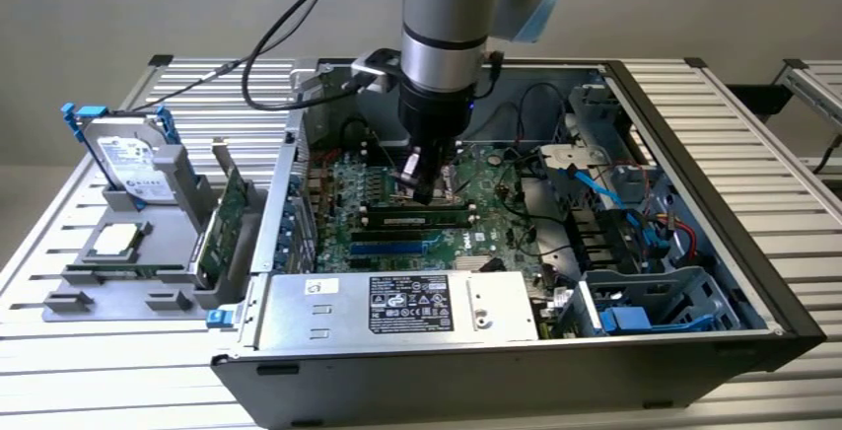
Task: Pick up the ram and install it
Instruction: 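Press down the ram until it locks into place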
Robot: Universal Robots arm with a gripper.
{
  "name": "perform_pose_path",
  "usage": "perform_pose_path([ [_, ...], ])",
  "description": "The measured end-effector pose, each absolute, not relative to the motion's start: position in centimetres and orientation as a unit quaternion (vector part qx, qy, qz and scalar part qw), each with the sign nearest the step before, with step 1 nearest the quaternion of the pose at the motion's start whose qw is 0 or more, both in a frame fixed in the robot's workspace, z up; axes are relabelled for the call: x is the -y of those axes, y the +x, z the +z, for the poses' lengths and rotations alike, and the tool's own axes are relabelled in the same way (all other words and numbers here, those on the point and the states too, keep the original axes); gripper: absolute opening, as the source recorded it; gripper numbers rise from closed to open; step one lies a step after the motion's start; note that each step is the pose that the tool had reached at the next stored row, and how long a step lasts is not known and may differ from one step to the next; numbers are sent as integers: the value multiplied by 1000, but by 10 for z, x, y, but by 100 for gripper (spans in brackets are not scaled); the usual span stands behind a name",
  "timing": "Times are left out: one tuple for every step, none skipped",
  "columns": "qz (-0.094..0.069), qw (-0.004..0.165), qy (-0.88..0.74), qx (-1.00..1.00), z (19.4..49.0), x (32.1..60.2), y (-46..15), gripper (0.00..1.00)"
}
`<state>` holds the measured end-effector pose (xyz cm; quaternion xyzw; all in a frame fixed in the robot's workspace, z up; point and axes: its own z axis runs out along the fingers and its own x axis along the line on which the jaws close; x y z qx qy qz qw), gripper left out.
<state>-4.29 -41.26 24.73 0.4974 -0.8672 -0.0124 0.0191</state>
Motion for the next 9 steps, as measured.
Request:
perform_pose_path([
  [-12,19,491,871,247,413,-43,11],
  [-12,19,485,874,246,413,-43,11],
  [-13,19,478,878,246,413,-43,11],
  [-13,18,471,882,246,413,-43,11],
  [-13,18,465,885,245,413,-43,11],
  [-13,18,458,889,245,413,-43,11],
  [-13,18,452,892,244,413,-43,11],
  [-12,18,445,895,244,413,-43,11],
  [-12,18,439,898,243,413,-43,11],
])
